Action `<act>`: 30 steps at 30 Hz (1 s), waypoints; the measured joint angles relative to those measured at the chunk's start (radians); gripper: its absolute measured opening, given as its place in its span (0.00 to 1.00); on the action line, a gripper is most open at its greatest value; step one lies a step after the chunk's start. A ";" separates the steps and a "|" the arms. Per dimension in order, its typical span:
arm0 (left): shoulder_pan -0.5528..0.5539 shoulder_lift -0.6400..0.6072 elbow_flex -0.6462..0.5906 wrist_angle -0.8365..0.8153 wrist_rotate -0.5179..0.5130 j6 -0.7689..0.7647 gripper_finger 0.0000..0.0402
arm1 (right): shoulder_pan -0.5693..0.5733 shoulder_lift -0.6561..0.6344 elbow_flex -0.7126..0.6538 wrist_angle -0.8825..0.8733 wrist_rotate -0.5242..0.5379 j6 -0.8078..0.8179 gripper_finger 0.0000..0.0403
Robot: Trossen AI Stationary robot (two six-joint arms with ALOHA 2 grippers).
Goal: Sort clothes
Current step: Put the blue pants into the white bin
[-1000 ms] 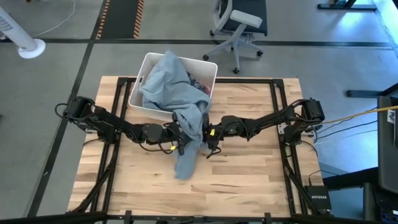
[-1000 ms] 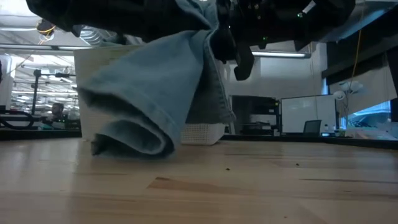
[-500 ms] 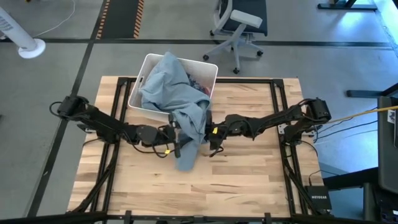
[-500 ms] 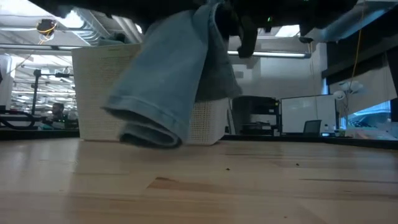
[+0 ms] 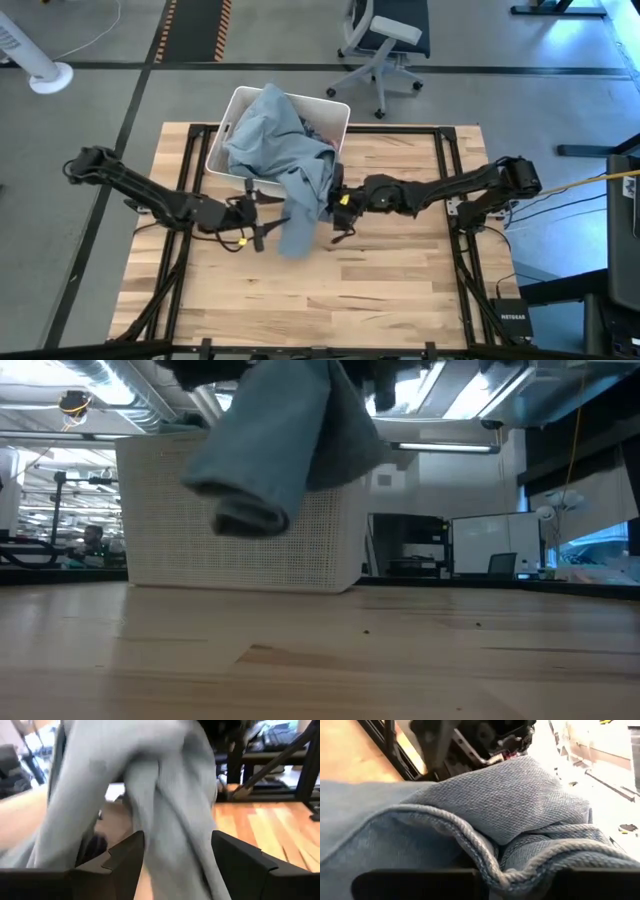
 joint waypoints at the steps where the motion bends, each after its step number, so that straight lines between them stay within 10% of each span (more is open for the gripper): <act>1: -0.004 -0.021 0.000 -0.045 -0.013 -0.019 0.56 | -0.005 0.000 0.030 -0.044 0.010 -0.004 0.11; 17: -0.015 -0.235 -0.001 -0.488 -0.080 -0.266 0.56 | -0.198 -0.002 0.515 -0.406 0.005 -0.048 0.11; 30: -0.015 -0.231 -0.001 -0.526 -0.084 -0.302 0.56 | -0.431 0.142 0.692 -0.413 -0.121 0.085 0.11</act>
